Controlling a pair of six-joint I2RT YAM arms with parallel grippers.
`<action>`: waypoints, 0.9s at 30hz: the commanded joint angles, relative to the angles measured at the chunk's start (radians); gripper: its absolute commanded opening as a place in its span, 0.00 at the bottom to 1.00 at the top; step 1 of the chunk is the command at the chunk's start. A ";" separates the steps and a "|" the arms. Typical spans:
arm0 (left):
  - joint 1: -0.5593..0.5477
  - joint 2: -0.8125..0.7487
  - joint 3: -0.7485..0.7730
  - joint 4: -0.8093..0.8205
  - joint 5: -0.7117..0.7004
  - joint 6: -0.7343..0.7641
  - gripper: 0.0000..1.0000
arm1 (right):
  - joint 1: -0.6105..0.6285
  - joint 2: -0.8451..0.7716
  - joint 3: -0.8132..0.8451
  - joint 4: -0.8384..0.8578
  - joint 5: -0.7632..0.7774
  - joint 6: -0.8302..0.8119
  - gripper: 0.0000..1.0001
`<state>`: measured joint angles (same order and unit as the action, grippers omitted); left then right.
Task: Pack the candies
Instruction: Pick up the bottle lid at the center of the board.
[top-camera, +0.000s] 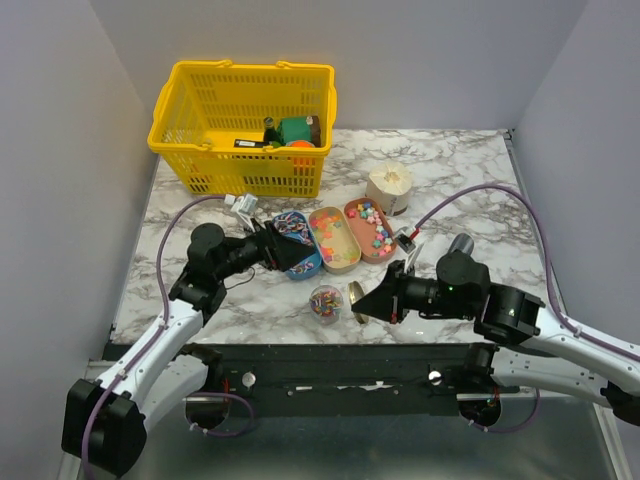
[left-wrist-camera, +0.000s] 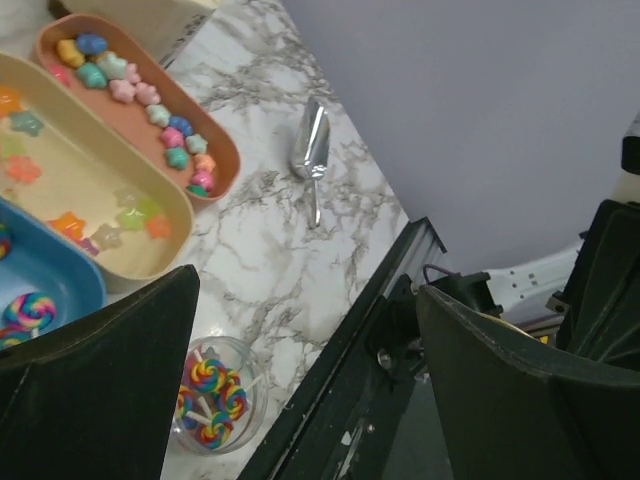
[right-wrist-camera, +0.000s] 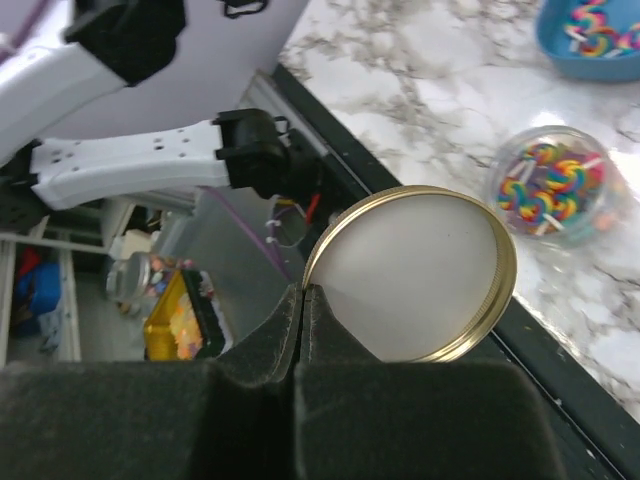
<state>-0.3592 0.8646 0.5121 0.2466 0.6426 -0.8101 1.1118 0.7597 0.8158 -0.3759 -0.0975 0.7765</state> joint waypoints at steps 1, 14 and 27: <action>-0.050 -0.051 -0.053 0.275 0.075 -0.040 0.99 | -0.013 -0.030 -0.017 0.225 -0.159 -0.028 0.06; -0.165 -0.110 -0.119 0.750 0.298 -0.063 0.99 | -0.049 0.058 0.128 0.299 -0.450 -0.079 0.06; -0.268 -0.064 -0.121 0.906 0.408 -0.098 0.98 | -0.049 0.165 0.204 0.295 -0.610 -0.080 0.06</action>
<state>-0.5919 0.7963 0.3607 1.1782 1.0100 -0.9573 1.0672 0.8841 0.9813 -0.1009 -0.6174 0.7128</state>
